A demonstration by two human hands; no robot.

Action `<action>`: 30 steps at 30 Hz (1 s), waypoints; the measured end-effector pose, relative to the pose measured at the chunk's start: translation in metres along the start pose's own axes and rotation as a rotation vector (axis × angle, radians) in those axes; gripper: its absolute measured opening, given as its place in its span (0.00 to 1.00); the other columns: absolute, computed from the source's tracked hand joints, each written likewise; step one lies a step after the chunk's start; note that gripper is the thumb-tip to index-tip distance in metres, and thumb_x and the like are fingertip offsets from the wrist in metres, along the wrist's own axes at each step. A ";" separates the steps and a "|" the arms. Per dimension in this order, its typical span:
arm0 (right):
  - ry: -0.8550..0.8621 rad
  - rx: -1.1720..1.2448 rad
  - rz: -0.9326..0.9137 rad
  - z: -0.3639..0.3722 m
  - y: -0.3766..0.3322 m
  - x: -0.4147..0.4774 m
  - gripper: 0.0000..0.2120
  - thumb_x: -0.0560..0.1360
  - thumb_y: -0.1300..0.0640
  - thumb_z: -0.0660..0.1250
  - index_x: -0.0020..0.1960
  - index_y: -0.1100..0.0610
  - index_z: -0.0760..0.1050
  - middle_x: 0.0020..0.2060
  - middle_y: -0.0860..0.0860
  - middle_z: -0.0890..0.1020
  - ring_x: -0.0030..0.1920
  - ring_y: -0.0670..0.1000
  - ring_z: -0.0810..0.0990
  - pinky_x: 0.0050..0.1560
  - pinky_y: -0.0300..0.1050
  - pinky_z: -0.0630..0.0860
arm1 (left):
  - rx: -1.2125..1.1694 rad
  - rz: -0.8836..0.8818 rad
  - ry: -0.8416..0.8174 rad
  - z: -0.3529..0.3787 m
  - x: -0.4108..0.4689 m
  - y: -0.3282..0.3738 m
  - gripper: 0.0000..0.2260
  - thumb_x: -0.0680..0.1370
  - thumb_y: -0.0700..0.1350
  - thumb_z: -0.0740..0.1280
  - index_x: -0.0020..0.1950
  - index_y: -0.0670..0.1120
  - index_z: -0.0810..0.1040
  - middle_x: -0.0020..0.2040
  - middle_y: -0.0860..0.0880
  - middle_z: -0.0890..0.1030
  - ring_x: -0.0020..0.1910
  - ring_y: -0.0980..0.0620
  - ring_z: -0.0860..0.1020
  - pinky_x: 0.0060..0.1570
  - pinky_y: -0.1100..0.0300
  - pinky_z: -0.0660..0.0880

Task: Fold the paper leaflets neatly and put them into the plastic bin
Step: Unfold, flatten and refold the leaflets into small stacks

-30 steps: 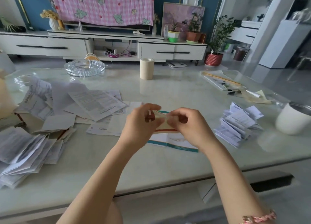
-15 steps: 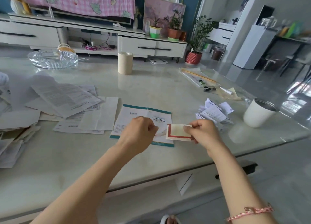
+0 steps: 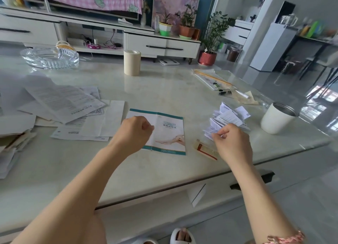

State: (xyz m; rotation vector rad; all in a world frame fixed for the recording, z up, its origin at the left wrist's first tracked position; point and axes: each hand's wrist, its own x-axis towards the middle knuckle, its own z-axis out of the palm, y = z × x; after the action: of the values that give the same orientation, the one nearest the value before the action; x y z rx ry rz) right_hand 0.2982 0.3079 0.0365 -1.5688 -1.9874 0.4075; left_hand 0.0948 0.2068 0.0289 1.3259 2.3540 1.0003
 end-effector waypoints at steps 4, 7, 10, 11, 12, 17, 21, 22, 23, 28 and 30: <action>-0.013 0.173 -0.114 0.008 -0.029 -0.001 0.04 0.74 0.57 0.67 0.41 0.55 0.73 0.35 0.48 0.77 0.42 0.52 0.77 0.39 0.42 0.68 | 0.081 -0.093 0.132 -0.016 0.012 -0.035 0.10 0.79 0.44 0.60 0.51 0.41 0.78 0.51 0.44 0.78 0.52 0.43 0.73 0.45 0.58 0.67; -0.118 0.227 -0.228 0.031 -0.065 -0.012 0.04 0.74 0.58 0.66 0.41 0.56 0.74 0.33 0.47 0.76 0.38 0.52 0.76 0.38 0.41 0.68 | 0.292 -0.214 0.154 -0.029 0.019 -0.069 0.15 0.79 0.46 0.59 0.65 0.45 0.73 0.69 0.42 0.68 0.70 0.42 0.60 0.65 0.53 0.59; -0.243 0.281 -0.347 0.049 -0.096 -0.025 0.04 0.75 0.58 0.65 0.42 0.57 0.76 0.33 0.47 0.77 0.35 0.50 0.74 0.40 0.44 0.72 | 0.405 -0.342 0.112 -0.034 0.019 -0.089 0.19 0.79 0.46 0.57 0.70 0.45 0.67 0.76 0.41 0.53 0.75 0.42 0.46 0.72 0.46 0.47; -0.289 0.303 -0.383 0.055 -0.106 -0.029 0.05 0.75 0.58 0.65 0.41 0.57 0.75 0.32 0.47 0.77 0.34 0.49 0.74 0.40 0.44 0.72 | 0.410 -0.378 0.103 -0.037 0.019 -0.096 0.19 0.79 0.46 0.56 0.70 0.45 0.65 0.76 0.41 0.49 0.75 0.41 0.43 0.72 0.45 0.44; -0.323 0.317 -0.408 0.059 -0.114 -0.033 0.05 0.75 0.58 0.65 0.41 0.57 0.75 0.32 0.47 0.77 0.33 0.48 0.73 0.40 0.44 0.73 | 0.401 -0.395 0.095 -0.038 0.020 -0.101 0.19 0.80 0.46 0.55 0.71 0.45 0.64 0.77 0.41 0.46 0.75 0.41 0.41 0.72 0.44 0.42; -0.442 0.339 -0.476 0.080 -0.141 -0.047 0.06 0.76 0.58 0.62 0.43 0.58 0.76 0.35 0.50 0.79 0.39 0.51 0.76 0.42 0.44 0.73 | 0.426 -0.399 0.109 -0.040 0.025 -0.117 0.20 0.80 0.50 0.52 0.71 0.45 0.62 0.74 0.41 0.56 0.74 0.43 0.52 0.71 0.42 0.45; -0.504 0.342 -0.502 0.087 -0.152 -0.051 0.07 0.77 0.57 0.62 0.43 0.57 0.76 0.36 0.49 0.78 0.41 0.51 0.77 0.43 0.44 0.73 | 0.493 -0.397 0.167 -0.040 0.023 -0.103 0.15 0.80 0.46 0.52 0.63 0.42 0.70 0.64 0.43 0.70 0.67 0.44 0.64 0.69 0.40 0.52; -0.512 0.336 -0.508 0.087 -0.153 -0.051 0.07 0.77 0.57 0.62 0.43 0.57 0.76 0.37 0.49 0.78 0.41 0.51 0.77 0.43 0.44 0.74 | 0.493 -0.388 0.224 -0.041 0.021 -0.099 0.12 0.80 0.43 0.54 0.58 0.43 0.74 0.60 0.42 0.74 0.64 0.43 0.68 0.68 0.42 0.55; -0.519 0.335 -0.507 0.088 -0.154 -0.050 0.06 0.77 0.57 0.62 0.43 0.57 0.76 0.37 0.49 0.78 0.42 0.50 0.77 0.43 0.43 0.74 | 0.477 -0.377 0.296 -0.043 0.020 -0.094 0.10 0.78 0.40 0.55 0.50 0.43 0.76 0.53 0.42 0.78 0.59 0.42 0.72 0.66 0.45 0.59; -0.473 0.465 -0.301 0.093 -0.150 -0.038 0.07 0.76 0.56 0.63 0.49 0.57 0.77 0.42 0.49 0.80 0.46 0.50 0.78 0.45 0.41 0.72 | -0.131 -0.326 0.605 -0.056 0.007 -0.061 0.07 0.74 0.37 0.63 0.50 0.45 0.77 0.41 0.51 0.76 0.40 0.50 0.74 0.37 0.62 0.68; -0.494 0.675 -0.065 0.094 -0.148 -0.032 0.14 0.75 0.51 0.65 0.56 0.57 0.75 0.46 0.49 0.79 0.52 0.52 0.78 0.54 0.46 0.75 | -0.732 -0.320 0.515 -0.062 -0.003 -0.041 0.11 0.75 0.36 0.66 0.56 0.43 0.74 0.45 0.49 0.79 0.38 0.53 0.77 0.37 0.66 0.74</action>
State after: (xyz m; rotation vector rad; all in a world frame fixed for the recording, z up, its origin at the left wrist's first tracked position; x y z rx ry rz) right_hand 0.1299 0.2478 0.0371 -1.0256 -1.9189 1.3794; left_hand 0.0375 0.1625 0.0462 0.4355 2.0400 1.9913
